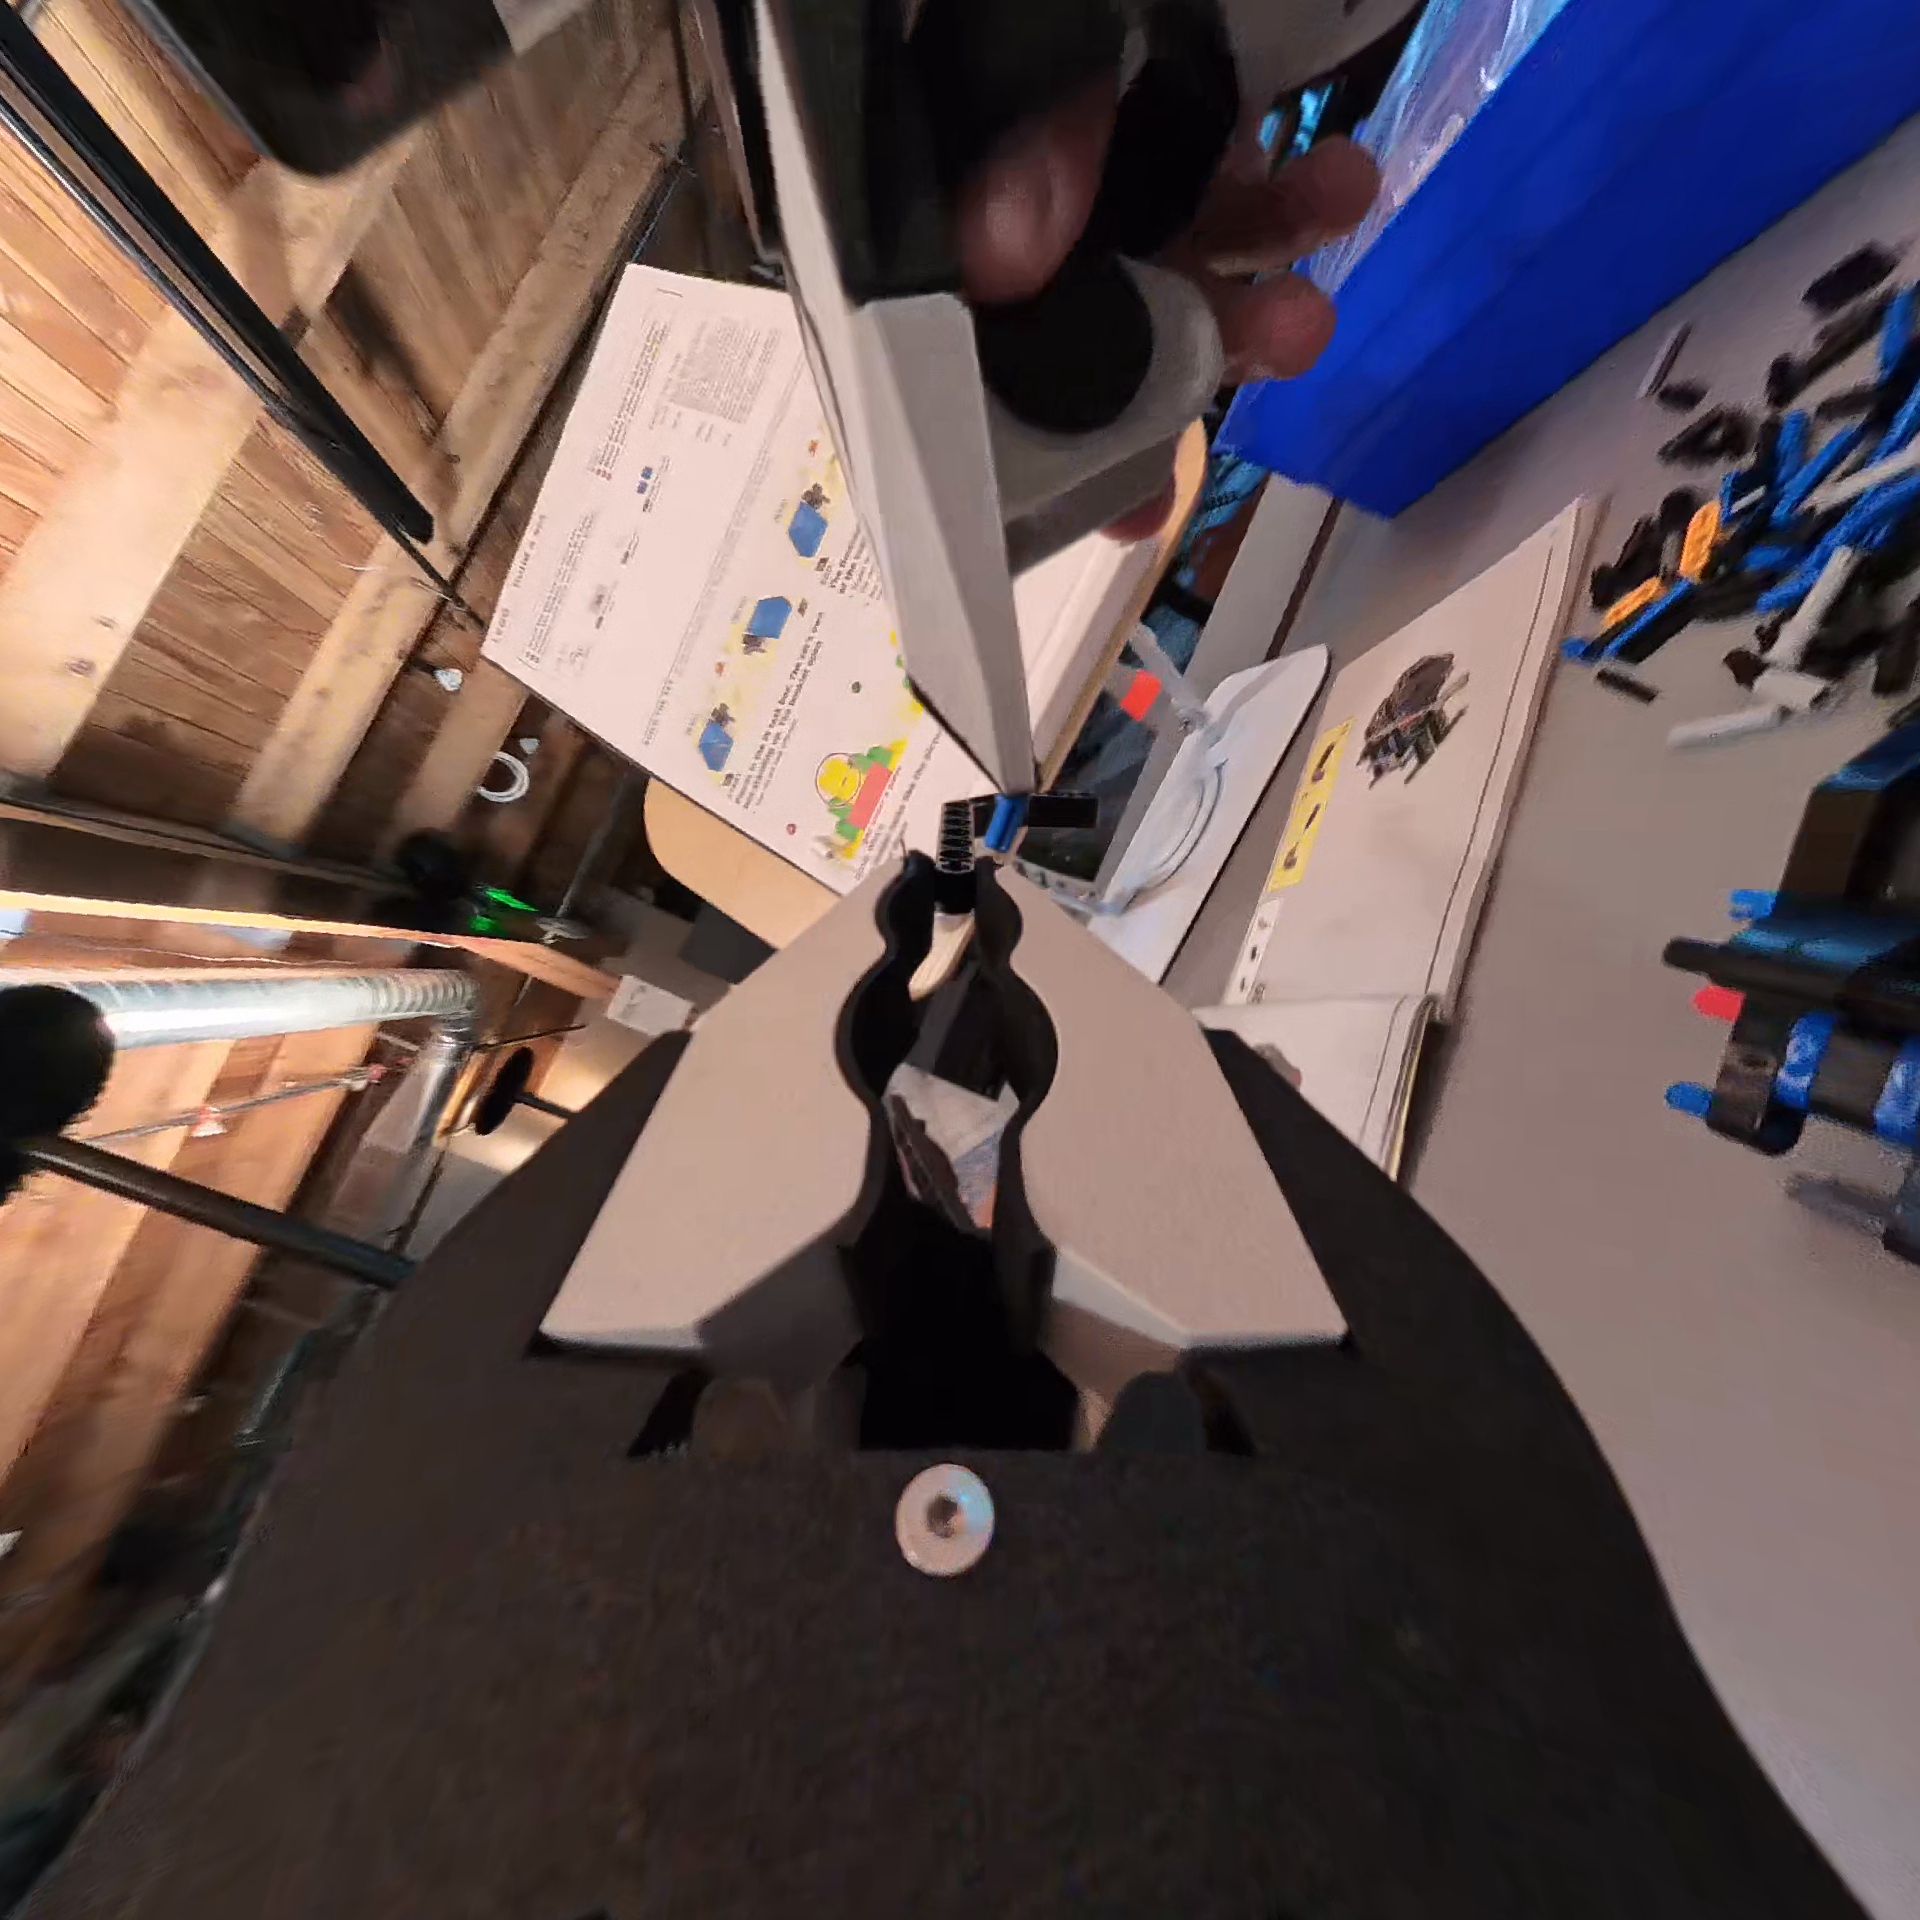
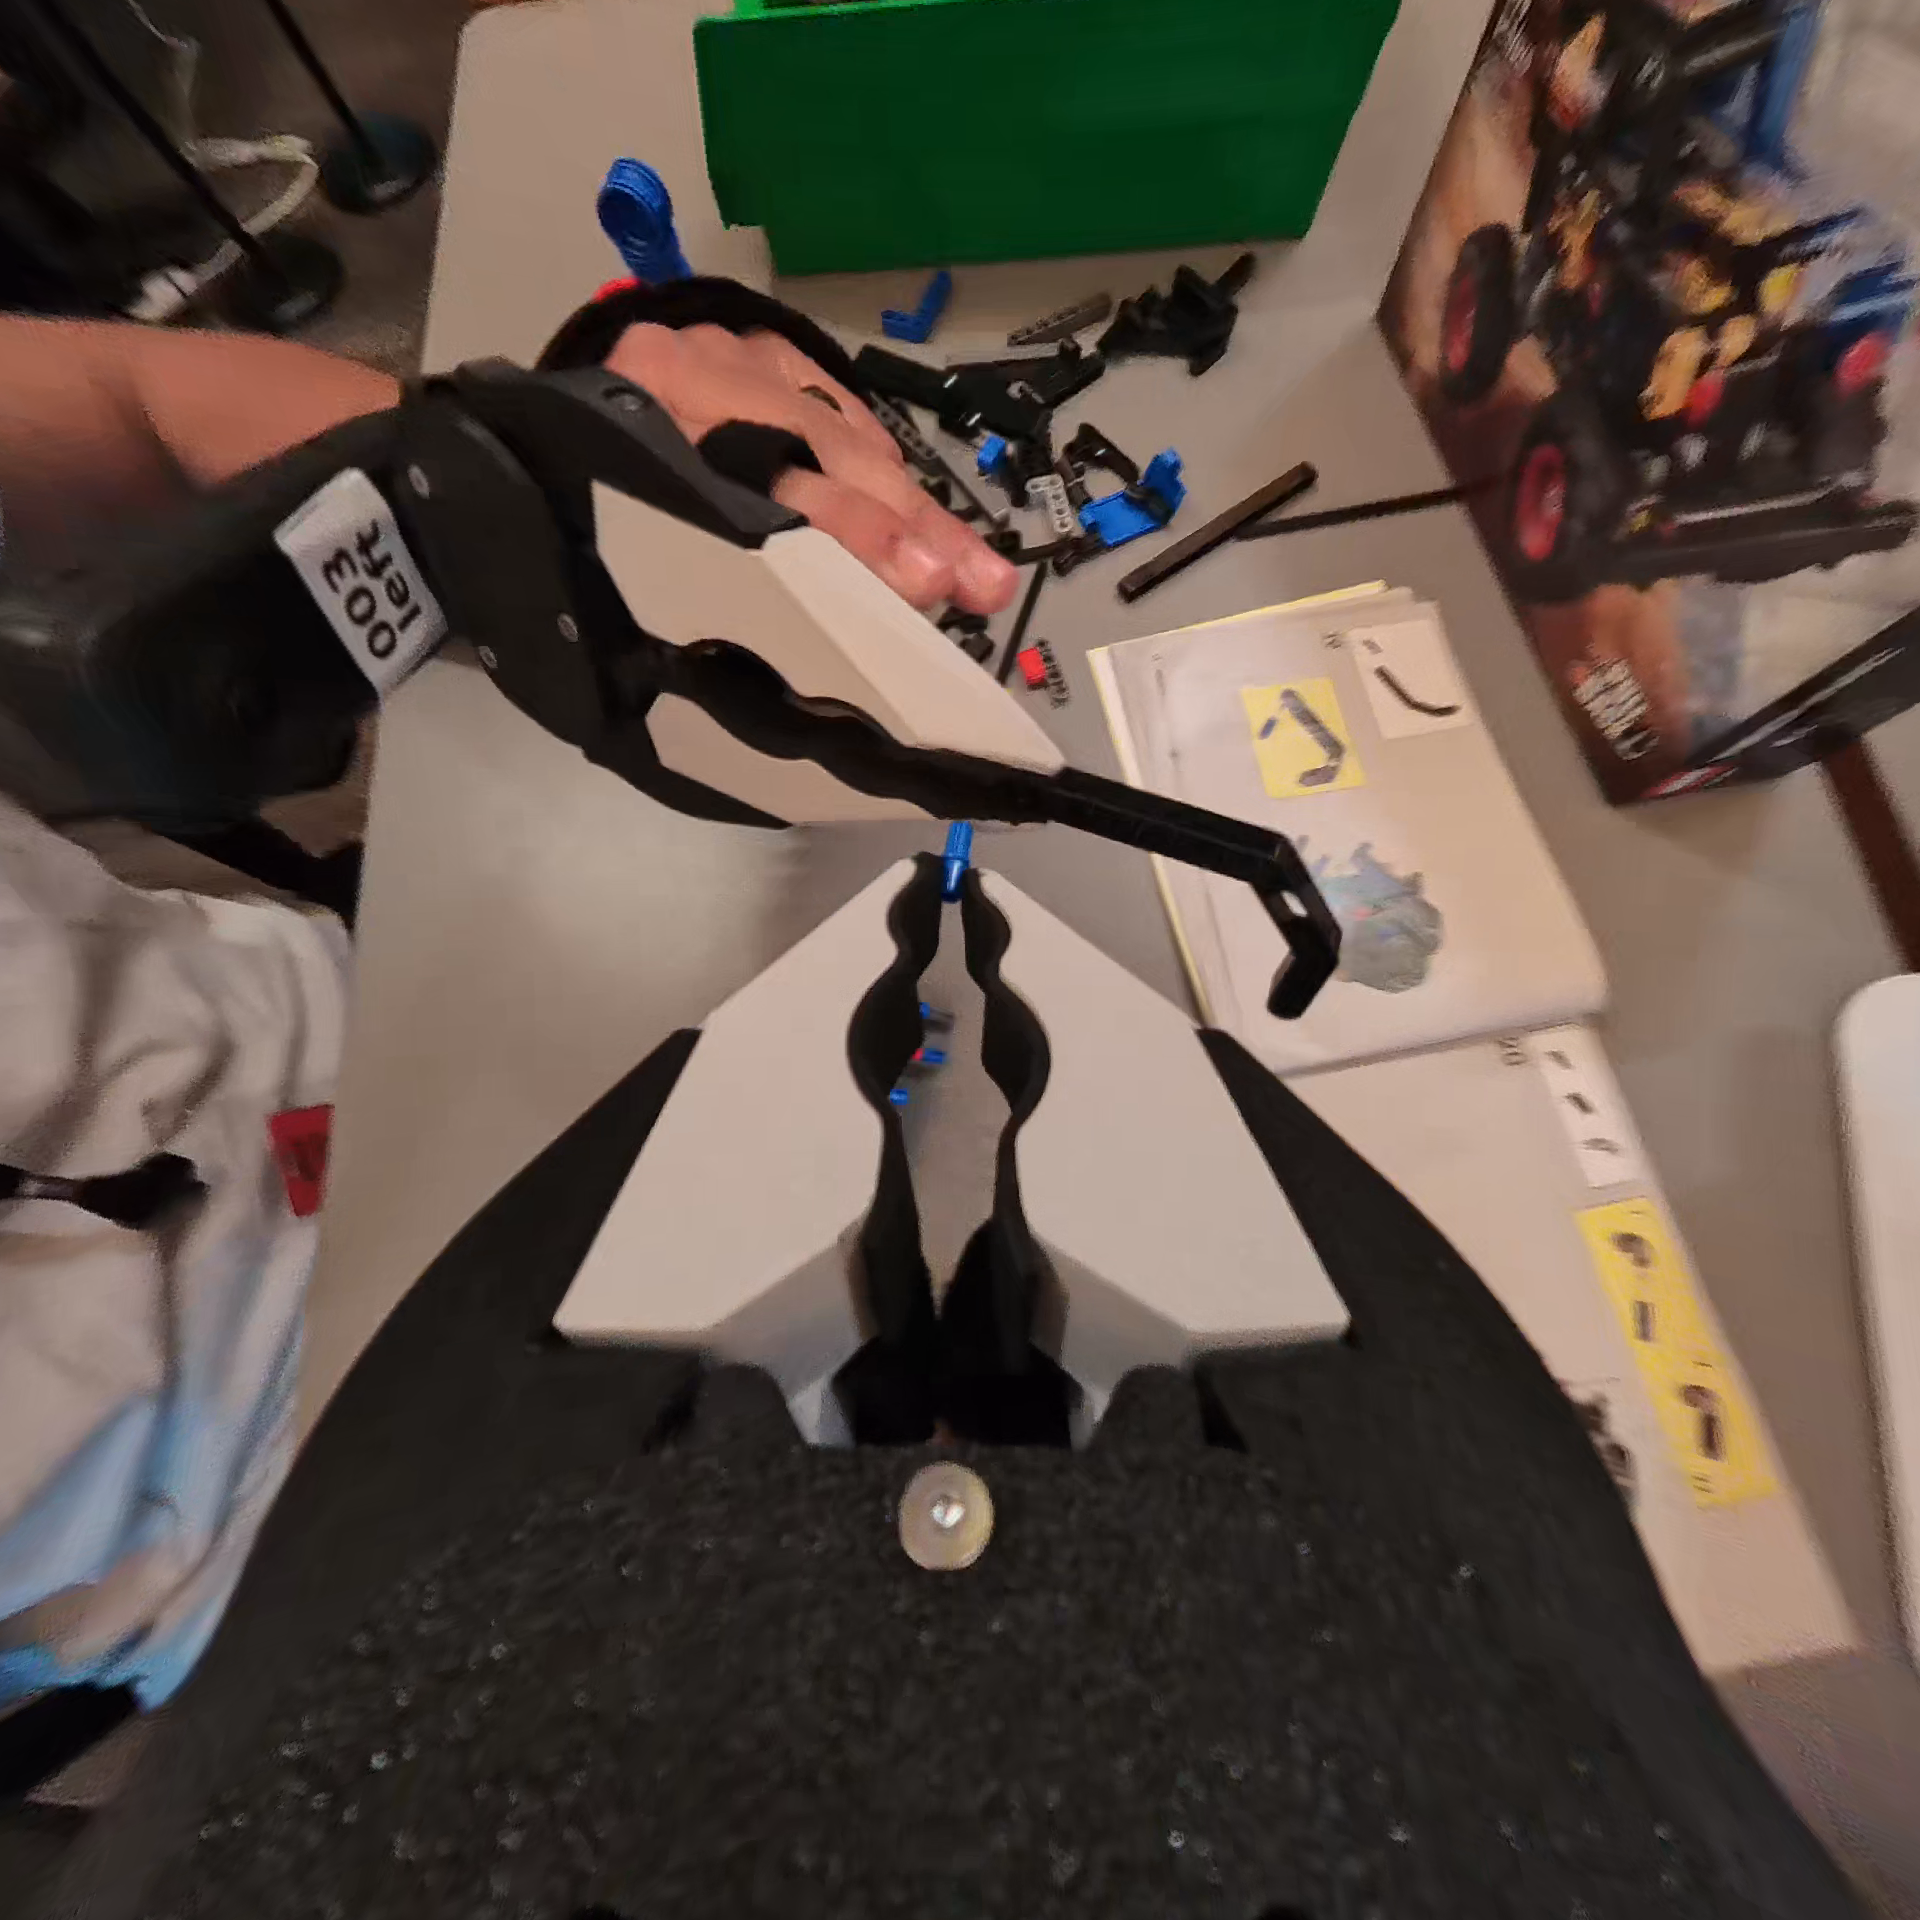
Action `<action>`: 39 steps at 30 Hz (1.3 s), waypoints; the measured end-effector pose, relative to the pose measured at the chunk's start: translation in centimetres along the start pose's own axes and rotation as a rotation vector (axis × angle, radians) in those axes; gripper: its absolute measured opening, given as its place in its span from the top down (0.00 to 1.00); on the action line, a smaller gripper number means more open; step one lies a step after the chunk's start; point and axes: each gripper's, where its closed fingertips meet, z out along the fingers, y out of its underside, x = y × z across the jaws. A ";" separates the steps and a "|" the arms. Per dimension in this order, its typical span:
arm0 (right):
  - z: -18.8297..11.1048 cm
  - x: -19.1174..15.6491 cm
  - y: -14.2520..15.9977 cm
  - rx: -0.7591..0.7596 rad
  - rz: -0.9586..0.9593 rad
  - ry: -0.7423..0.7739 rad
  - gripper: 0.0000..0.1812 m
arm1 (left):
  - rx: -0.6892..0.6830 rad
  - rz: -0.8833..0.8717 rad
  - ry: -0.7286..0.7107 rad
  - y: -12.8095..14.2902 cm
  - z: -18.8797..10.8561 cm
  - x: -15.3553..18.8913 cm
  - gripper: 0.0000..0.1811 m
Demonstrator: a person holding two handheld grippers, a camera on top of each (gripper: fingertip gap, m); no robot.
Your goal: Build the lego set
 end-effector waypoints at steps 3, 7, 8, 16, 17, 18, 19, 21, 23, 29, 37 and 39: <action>0.3 0.1 -0.8 0.083 0.089 -0.039 0.98 | 0.000 0.025 0.003 0.3 -0.6 0.3 0.97; 0.8 0.8 -0.2 0.040 0.202 -0.040 0.98 | -0.019 0.004 0.007 1.2 -0.7 -0.2 0.97; 0.9 0.8 -0.2 0.035 0.229 -0.046 0.98 | -0.009 -0.002 0.026 1.2 -0.7 0.0 0.97; 2.0 1.3 0.5 -0.003 0.340 -0.046 0.98 | -0.007 0.020 0.080 1.0 -0.9 0.8 0.97; 1.9 1.4 0.4 0.002 0.338 -0.037 0.98 | -0.007 0.035 0.075 1.0 -0.9 0.8 0.97; 1.8 1.4 0.4 -0.002 0.336 -0.035 0.98 | -0.007 0.044 0.078 0.9 -0.9 0.9 0.97; 1.6 1.3 0.3 0.001 0.337 -0.037 0.98 | -0.011 0.043 0.081 1.0 -0.9 0.9 0.97; 1.5 1.1 0.2 0.002 0.332 -0.036 0.98 | -0.027 0.042 0.090 1.4 -0.8 0.9 0.97; 1.6 0.9 0.2 -0.006 0.325 -0.035 0.98 | -0.033 0.038 0.097 1.7 -0.8 1.0 0.97; 2.1 0.9 0.1 -0.010 0.327 -0.039 0.98 | -0.038 0.049 0.115 1.7 -0.7 1.6 0.97; 2.2 1.0 0.3 -0.025 0.326 -0.016 0.98 | -0.038 0.064 0.117 1.8 -0.7 1.8 0.97; 2.2 1.0 0.4 -0.036 0.320 -0.001 0.98 | -0.045 0.090 0.112 1.8 -0.7 1.8 0.97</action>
